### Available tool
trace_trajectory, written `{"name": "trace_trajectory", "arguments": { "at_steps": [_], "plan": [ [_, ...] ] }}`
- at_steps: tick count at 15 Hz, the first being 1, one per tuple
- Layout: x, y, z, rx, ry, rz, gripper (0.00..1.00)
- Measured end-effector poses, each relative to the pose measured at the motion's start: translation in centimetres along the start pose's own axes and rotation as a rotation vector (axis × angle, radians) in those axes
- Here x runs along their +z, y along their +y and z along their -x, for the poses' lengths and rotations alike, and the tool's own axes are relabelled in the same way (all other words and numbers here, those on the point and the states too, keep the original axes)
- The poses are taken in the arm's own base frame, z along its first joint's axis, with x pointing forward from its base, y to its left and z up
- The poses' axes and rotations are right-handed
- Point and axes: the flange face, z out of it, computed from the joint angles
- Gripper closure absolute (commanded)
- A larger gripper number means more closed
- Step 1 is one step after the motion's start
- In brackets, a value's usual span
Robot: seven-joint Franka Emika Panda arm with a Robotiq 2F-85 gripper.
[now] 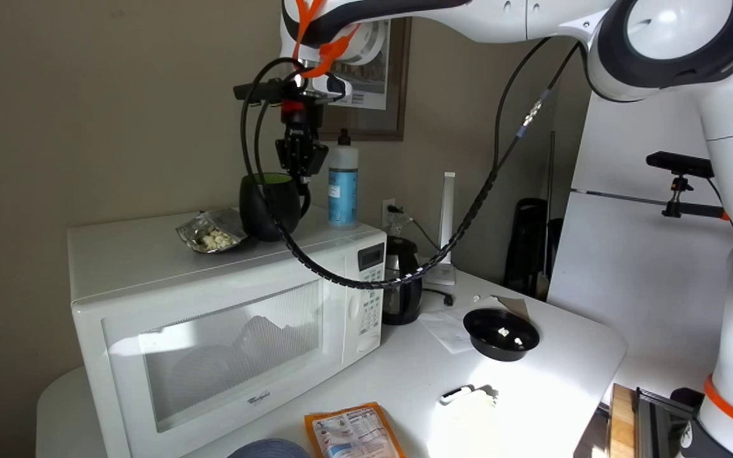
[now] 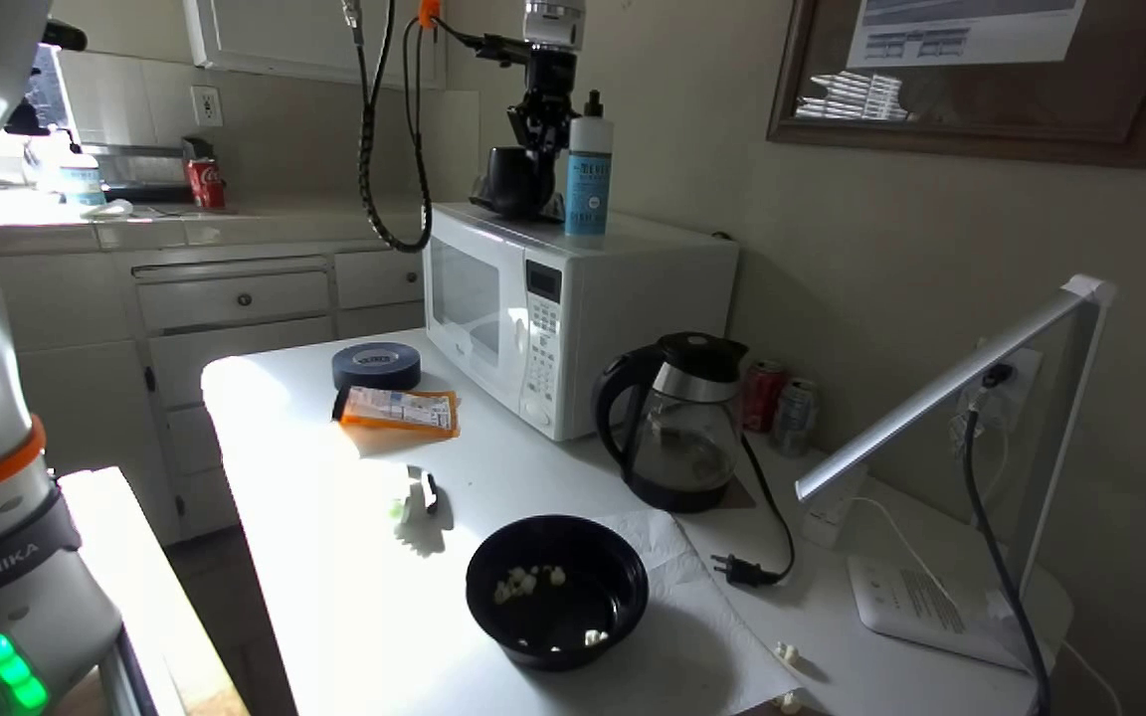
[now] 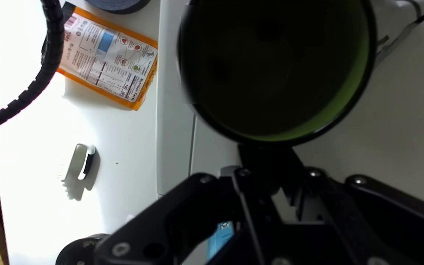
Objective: Put the black mug on top of the microwave
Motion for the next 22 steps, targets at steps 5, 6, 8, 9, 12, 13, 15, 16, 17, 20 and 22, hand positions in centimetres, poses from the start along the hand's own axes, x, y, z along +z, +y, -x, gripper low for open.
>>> {"name": "trace_trajectory", "arguments": {
  "at_steps": [5, 6, 8, 9, 12, 13, 15, 16, 17, 20, 22],
  "plan": [
    [1.4, -2.8, 0.5, 0.004, -0.021, -0.009, 0.94],
    [1.7, -3.4, 0.6, 0.006, -0.028, -0.01, 0.94],
    [1.8, -4.1, 0.8, 0.008, -0.043, -0.012, 0.68],
    [1.7, -4.3, 0.9, 0.007, -0.047, -0.013, 0.51],
    [0.7, -4.5, 0.9, 0.005, -0.053, -0.019, 0.3],
    [0.0, -4.5, 0.9, 0.005, -0.054, -0.024, 0.23],
    [-1.1, -4.3, 0.9, 0.004, -0.056, -0.035, 0.08],
    [-1.6, -4.3, 0.9, 0.004, -0.057, -0.043, 0.01],
    [-2.3, -4.3, 0.9, 0.002, -0.057, -0.055, 0.0],
    [-5.2, -3.3, 1.6, -0.052, -0.049, -0.102, 0.0],
    [-8.0, -1.8, 2.2, -0.147, -0.032, -0.137, 0.0]
  ]
}}
